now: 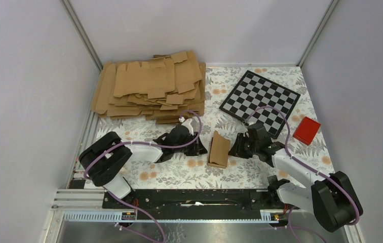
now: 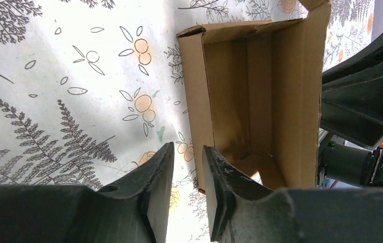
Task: Fold the paper box
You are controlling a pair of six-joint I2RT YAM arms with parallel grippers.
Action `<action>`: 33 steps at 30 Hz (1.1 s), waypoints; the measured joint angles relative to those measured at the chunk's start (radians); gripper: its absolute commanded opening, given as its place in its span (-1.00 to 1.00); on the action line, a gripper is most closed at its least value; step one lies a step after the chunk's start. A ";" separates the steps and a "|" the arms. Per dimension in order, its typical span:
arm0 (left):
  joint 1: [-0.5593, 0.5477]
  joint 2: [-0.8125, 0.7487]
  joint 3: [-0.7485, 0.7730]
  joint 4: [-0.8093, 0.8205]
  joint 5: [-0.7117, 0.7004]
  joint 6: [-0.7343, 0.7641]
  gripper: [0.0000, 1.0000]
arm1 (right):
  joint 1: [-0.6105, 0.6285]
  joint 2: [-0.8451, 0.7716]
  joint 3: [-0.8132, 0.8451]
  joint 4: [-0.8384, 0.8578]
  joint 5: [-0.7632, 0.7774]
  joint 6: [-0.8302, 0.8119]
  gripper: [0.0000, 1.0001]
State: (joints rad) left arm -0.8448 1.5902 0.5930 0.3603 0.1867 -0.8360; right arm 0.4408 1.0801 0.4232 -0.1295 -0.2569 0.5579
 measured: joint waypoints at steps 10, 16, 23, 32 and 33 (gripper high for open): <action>0.001 0.011 -0.003 0.000 -0.002 0.000 -0.61 | 0.000 0.065 0.000 0.053 -0.032 0.025 -0.40; 0.002 0.055 -0.004 0.012 0.002 -0.003 -0.63 | 0.000 0.069 0.000 0.071 -0.051 0.031 -0.34; 0.002 0.082 -0.004 0.066 0.018 -0.006 -0.66 | 0.000 0.069 0.000 0.109 -0.102 0.055 0.09; 0.002 0.096 -0.003 0.091 0.029 -0.008 -0.68 | 0.000 0.121 0.000 0.169 -0.157 0.068 0.37; 0.002 0.096 -0.003 0.090 0.028 -0.008 -0.68 | 0.000 0.133 0.000 0.170 -0.157 0.068 0.37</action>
State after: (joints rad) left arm -0.8433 1.6863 0.5896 0.4507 0.2150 -0.8436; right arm 0.4408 1.2129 0.4229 0.0402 -0.4137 0.6258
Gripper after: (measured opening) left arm 0.162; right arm 0.679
